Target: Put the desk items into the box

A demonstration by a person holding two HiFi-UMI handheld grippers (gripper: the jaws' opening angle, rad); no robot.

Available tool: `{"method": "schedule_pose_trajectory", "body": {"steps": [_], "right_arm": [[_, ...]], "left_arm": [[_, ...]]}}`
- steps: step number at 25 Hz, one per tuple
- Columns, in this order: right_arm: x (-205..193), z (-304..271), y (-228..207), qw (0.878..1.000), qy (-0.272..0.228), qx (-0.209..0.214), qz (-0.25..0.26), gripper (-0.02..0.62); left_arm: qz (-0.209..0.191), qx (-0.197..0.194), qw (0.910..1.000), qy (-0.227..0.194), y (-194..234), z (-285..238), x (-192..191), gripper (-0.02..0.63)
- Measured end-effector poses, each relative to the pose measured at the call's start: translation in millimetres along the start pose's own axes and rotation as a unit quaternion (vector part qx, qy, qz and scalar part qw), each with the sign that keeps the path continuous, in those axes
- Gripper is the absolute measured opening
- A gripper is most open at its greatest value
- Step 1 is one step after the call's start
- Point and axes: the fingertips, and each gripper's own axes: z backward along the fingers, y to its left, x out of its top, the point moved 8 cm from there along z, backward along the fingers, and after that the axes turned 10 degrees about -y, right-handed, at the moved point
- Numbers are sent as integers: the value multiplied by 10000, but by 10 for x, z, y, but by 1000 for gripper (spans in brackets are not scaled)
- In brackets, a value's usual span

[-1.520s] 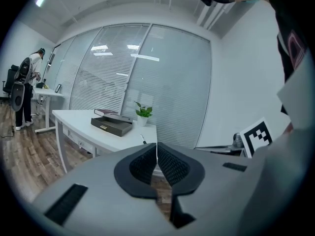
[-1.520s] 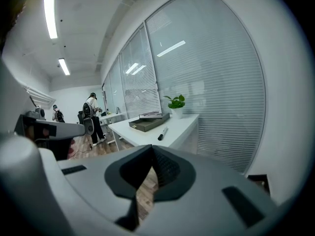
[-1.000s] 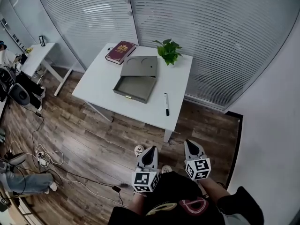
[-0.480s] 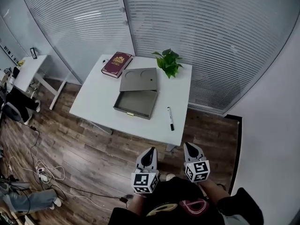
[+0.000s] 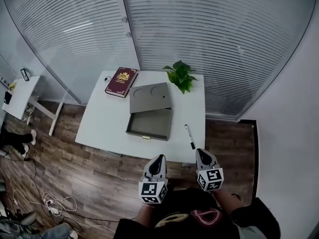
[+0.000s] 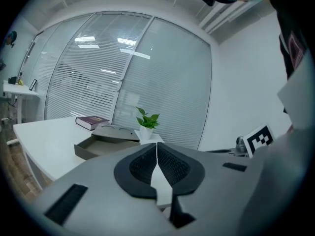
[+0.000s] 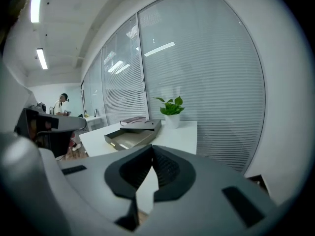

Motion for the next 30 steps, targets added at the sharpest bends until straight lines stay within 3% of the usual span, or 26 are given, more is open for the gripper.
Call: {"method": "schedule_pose_trajectory", "body": {"steps": [5,14,21,30], "right_arm": [[85,-248,173,9994,-155,-314,-64,11],[14,-487,328,9960,44,-849,-288,11],[-85,-686,267,9938,845,-587,-432,26],[-26,-942,39,9912,1239,-465,-98,163]], "left_arm": [[-46,-311,9995,-76,337,-185,202,20],[63,-513,9986,99,800,-205,244,20],[119,-415,9989,179,964,-192,216,20],[156,-223,9994,191,994,-312,213,20]]}}
